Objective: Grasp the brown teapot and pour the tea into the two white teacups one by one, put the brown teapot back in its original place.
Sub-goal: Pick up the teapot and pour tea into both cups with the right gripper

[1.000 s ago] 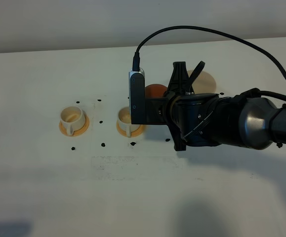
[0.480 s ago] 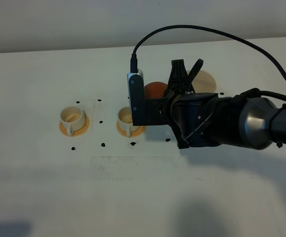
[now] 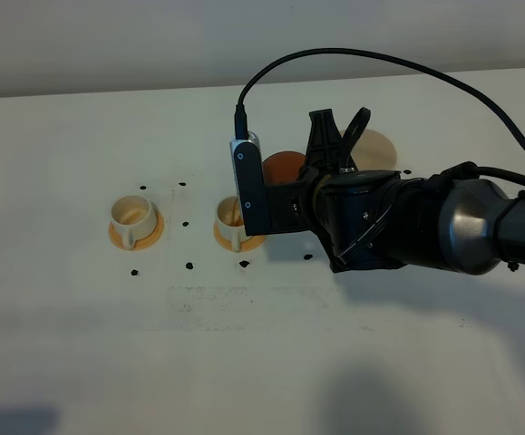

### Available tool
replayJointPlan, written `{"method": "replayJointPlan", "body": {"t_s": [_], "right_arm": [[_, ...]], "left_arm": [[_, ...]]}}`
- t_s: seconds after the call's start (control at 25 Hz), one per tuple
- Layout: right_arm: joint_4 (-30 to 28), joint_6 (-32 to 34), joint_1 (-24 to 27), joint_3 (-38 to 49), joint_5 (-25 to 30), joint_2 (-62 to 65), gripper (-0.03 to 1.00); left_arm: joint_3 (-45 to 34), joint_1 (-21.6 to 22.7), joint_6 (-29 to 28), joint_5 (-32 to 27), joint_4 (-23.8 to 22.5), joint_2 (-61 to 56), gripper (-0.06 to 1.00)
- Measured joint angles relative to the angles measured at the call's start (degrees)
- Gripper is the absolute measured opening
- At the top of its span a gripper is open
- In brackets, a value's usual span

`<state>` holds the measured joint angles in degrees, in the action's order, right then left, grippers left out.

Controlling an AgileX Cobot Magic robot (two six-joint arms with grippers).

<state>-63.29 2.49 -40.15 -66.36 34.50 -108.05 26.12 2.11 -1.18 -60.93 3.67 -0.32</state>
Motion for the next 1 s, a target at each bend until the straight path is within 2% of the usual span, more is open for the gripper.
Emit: {"method": "replayJointPlan", "body": {"t_s": [1.0], "right_arm": [[-2.62, -1.09, 0.0, -0.96, 0.63, 0.0, 0.09]], "left_arm": [[0.0, 0.0, 0.0, 0.0, 0.0, 0.0, 0.33]]}}
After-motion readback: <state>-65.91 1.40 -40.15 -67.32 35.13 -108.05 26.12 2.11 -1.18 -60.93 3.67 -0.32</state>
